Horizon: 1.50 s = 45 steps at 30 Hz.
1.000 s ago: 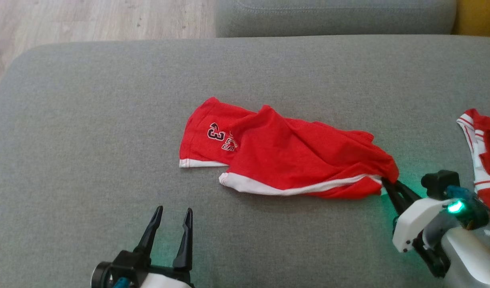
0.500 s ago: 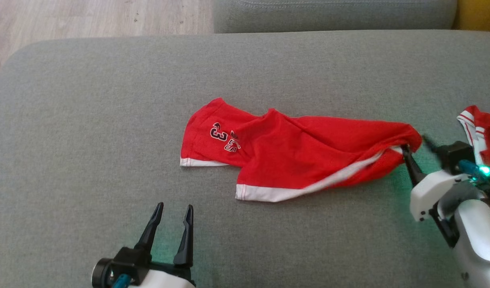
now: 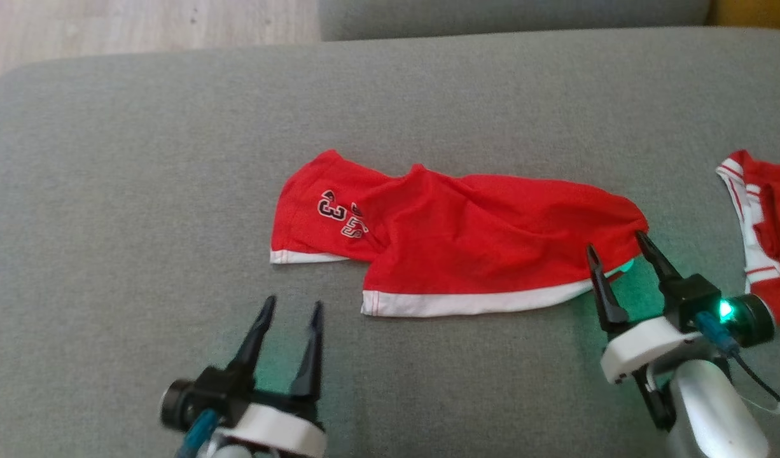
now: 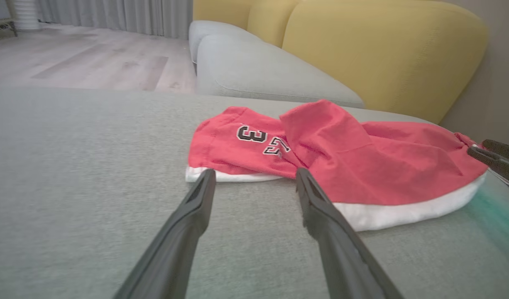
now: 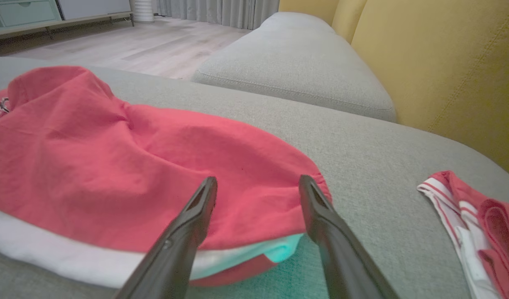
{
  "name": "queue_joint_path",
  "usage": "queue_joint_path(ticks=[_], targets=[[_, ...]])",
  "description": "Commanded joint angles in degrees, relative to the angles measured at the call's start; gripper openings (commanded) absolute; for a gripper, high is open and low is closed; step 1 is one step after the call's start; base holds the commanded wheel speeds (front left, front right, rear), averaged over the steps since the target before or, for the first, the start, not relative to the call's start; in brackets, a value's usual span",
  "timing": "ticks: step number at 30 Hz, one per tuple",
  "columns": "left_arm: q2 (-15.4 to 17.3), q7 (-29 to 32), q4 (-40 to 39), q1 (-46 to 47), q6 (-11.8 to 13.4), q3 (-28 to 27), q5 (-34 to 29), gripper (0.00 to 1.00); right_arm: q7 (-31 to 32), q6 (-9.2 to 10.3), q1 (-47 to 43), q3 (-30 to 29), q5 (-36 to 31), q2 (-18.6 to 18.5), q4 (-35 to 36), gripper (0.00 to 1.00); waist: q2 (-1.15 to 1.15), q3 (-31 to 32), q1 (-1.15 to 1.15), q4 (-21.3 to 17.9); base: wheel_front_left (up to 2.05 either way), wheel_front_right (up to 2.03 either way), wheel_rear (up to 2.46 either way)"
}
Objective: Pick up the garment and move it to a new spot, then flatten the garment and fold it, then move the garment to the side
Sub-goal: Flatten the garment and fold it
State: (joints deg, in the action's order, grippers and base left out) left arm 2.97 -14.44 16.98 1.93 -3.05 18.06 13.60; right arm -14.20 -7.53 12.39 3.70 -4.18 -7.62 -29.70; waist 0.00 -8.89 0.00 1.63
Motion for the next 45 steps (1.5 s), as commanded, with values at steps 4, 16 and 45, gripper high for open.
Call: queue_joint_path(ticks=[4, 16, 45], targets=[[-0.1, -0.6, 0.6, 4.7, -1.4, 2.0, 2.3, 1.0, -0.8, 0.04, 0.4, 1.9, 0.5, 1.2, 4.7, 1.0, 0.0, -2.1, 0.0, -1.6, 0.0, 0.0, 0.0], [-0.1, -0.6, 9.7, 9.7, -4.1, 8.3, 10.0, 1.0, -0.8, 0.04, 1.4, 2.2, 2.0, 0.1, 7.8, 1.0, 0.0, -4.8, 0.0, -6.4, 0.0, 0.0, 0.0], [-0.1, -0.6, 8.9, 6.4, -1.4, -4.9, 5.1, 0.0, -0.8, 0.04, -1.7, 16.5, 16.9, -5.3, -0.8, 1.0, 0.0, -1.2, 0.0, -3.6, 0.0, 0.0, 0.0]])
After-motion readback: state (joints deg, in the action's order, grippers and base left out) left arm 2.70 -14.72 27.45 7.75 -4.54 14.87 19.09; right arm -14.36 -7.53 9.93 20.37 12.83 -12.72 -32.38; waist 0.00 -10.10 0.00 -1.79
